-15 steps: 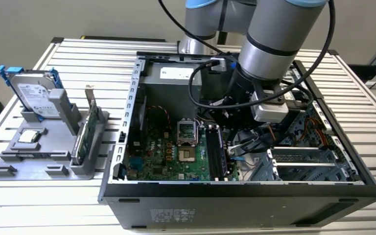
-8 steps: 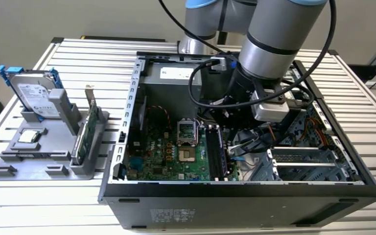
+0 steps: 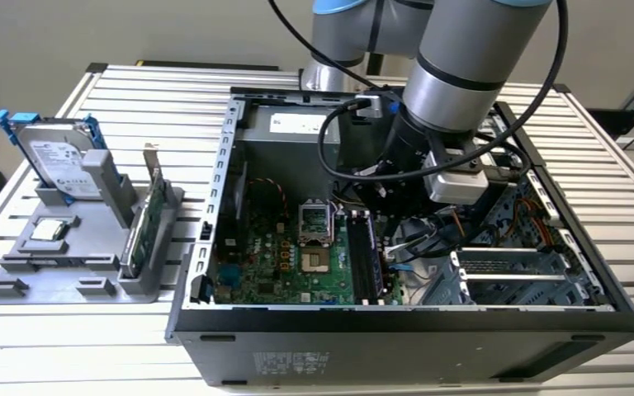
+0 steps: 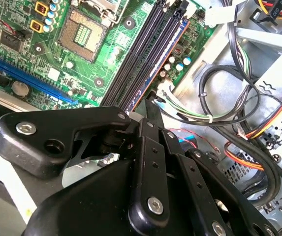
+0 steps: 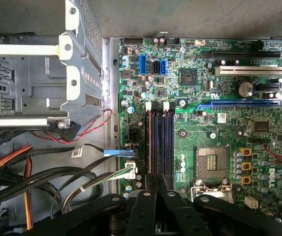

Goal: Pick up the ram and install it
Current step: 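Press down the ram until it locks into place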

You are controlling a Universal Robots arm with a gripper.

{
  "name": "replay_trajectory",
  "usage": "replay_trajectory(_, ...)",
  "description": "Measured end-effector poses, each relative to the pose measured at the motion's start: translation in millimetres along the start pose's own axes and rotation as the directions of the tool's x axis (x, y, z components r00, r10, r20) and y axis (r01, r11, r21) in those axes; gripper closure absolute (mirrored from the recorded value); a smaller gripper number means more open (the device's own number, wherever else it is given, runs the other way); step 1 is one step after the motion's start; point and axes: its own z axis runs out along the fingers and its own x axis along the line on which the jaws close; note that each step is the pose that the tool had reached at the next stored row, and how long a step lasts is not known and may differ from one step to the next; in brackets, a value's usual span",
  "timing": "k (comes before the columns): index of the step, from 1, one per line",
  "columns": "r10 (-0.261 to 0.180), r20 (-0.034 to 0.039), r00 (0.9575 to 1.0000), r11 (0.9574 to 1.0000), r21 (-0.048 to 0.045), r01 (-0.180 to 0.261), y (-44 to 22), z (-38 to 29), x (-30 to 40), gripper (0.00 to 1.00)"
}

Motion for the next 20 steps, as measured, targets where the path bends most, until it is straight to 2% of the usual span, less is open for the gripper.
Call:
replay_trajectory(8, -0.007, -0.0002, 1.0000, 1.0000, -0.0005, 0.007, 0.0, -0.2, 0.0, 1.00)
replay_trajectory(14, -0.059, -0.0022, 0.9983, 0.9983, -0.0037, 0.059, 0.0, -0.1, -0.1, 1.00)
replay_trajectory(20, -0.115, -0.0040, 0.9933, 0.9933, -0.0074, 0.115, 0.0, -0.1, -0.3, 1.00)
